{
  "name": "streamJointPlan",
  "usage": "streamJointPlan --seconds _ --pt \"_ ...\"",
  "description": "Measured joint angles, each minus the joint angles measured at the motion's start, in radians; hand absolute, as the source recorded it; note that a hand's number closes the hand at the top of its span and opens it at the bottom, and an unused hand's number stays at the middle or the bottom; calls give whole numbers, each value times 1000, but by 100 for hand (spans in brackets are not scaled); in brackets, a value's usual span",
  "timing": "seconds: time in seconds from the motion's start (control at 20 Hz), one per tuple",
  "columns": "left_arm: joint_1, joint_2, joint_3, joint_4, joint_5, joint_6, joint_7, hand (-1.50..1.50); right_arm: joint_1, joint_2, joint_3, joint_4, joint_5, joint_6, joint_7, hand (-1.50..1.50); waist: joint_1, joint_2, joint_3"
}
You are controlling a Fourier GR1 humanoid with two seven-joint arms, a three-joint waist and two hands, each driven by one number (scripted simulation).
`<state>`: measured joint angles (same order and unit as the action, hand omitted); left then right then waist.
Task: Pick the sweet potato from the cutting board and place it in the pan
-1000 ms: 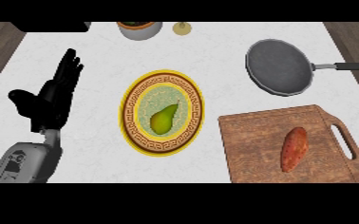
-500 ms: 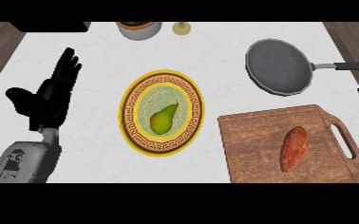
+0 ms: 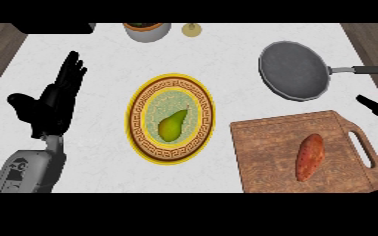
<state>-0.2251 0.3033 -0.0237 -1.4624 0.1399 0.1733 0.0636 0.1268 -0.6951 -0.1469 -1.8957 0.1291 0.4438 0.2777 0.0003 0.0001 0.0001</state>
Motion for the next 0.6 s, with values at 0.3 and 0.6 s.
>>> streamJointPlan --seconds 0.3,0.6 --pt "-10 -13 28 18 -16 -22 -2 0 -22 57 40 70 92 51 -71 -150 -1 0 0" --pt "17 -34 36 -30 -38 -40 11 0 -58 120 72 104 196 78 -76 -150 0 0 0"
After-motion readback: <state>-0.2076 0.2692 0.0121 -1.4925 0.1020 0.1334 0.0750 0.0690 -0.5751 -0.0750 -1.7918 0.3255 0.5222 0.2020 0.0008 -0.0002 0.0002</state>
